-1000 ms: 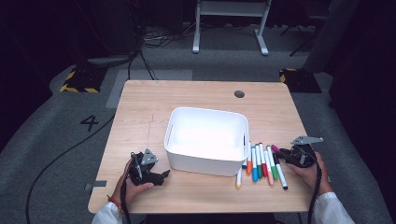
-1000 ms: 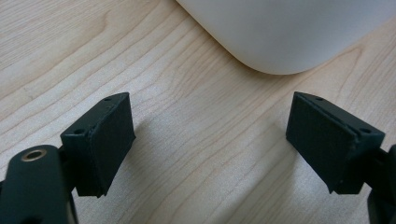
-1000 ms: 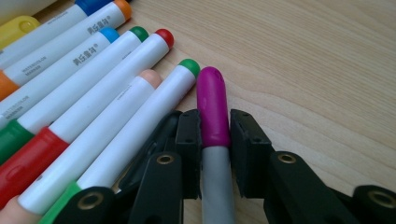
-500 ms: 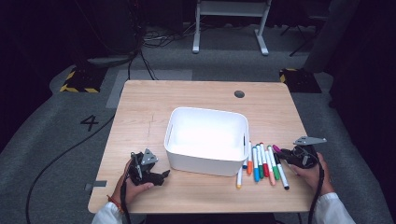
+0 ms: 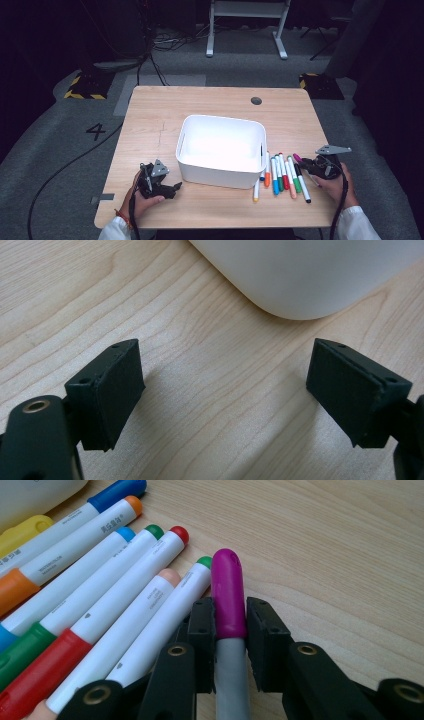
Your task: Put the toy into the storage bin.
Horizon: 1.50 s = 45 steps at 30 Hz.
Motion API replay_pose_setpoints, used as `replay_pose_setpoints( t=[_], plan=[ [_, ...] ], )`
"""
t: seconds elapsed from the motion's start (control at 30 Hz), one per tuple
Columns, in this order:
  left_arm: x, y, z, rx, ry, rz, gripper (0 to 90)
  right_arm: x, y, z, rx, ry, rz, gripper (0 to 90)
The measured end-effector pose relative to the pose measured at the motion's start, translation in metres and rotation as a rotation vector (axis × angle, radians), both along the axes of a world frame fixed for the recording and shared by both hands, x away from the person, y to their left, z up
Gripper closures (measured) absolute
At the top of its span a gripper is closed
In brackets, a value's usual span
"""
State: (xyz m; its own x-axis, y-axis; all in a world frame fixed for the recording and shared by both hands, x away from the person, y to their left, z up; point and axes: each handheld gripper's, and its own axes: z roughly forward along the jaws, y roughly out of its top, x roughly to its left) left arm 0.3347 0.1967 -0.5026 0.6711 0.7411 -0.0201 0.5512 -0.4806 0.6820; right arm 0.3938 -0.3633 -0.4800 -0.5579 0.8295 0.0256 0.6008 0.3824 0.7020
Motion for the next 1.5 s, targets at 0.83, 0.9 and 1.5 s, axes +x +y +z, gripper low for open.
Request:
replay_pose_setpoints(
  t=[0.83, 0.9, 1.5],
  plan=[
    [0.0, 0.0, 0.0, 0.0, 0.001, -0.001, 15.3, -0.005, 0.008, 0.018, 0.123, -0.087, 0.036, 74.6],
    [0.0, 0.0, 0.0, -0.001, 0.001, 0.001, 15.3, -0.005, 0.009, 0.02, 0.128, -0.093, 0.04, 74.6],
    [0.0, 0.0, 0.0, -0.001, 0.001, 0.003, 15.3, -0.004, 0.012, 0.033, 0.157, -0.138, 0.059, 74.7]
  ],
)
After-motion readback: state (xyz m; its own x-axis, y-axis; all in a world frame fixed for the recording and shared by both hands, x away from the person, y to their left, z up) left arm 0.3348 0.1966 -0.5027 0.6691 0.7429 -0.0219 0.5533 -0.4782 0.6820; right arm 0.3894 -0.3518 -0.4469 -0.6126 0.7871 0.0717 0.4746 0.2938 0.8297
